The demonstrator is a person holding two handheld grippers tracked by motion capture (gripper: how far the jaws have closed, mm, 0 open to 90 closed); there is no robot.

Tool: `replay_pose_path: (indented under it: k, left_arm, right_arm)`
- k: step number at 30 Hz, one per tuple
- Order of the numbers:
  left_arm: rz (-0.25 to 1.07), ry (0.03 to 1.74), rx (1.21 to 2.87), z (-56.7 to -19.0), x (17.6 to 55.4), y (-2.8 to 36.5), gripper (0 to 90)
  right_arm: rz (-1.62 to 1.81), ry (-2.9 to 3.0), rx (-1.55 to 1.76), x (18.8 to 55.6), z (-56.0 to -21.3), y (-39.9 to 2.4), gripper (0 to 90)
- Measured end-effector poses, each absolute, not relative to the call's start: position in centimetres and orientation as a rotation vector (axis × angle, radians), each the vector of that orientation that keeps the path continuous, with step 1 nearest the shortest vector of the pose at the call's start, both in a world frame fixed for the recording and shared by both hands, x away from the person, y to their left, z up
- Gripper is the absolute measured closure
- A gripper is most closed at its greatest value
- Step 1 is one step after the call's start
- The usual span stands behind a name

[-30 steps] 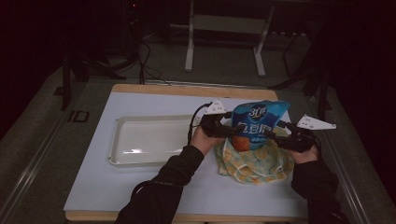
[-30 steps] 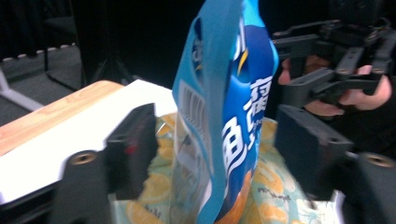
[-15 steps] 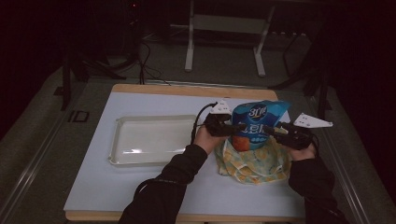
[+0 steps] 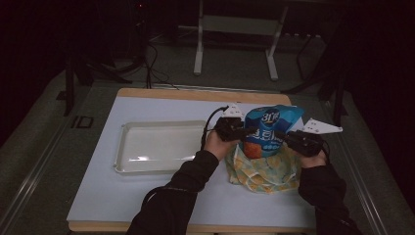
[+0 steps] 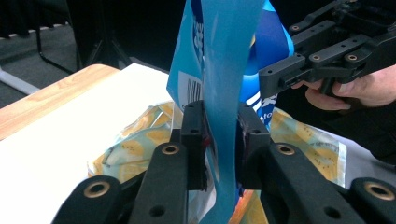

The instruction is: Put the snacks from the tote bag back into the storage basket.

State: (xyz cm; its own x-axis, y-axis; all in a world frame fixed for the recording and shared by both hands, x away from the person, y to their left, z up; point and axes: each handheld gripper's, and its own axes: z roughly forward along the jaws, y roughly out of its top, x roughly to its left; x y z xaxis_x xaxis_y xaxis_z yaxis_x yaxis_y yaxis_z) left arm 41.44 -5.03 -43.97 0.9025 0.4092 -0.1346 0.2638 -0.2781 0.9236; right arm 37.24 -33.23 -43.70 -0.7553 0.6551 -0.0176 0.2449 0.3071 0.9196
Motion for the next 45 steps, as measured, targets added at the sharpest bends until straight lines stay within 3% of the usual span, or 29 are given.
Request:
replay_pose_path:
  k: [16,45]
  left_arm:
    - [0.184,0.530,1.907,-42.7,41.1,-5.4,88.4]
    - [0.199,0.502,1.887,-36.9,41.0,-5.9,89.6]
  right_arm:
    - [1.421,2.200,0.807,37.0,-42.9,-32.8,88.8]
    - [1.431,2.128,0.775,36.3,-37.5,-33.2,89.0]
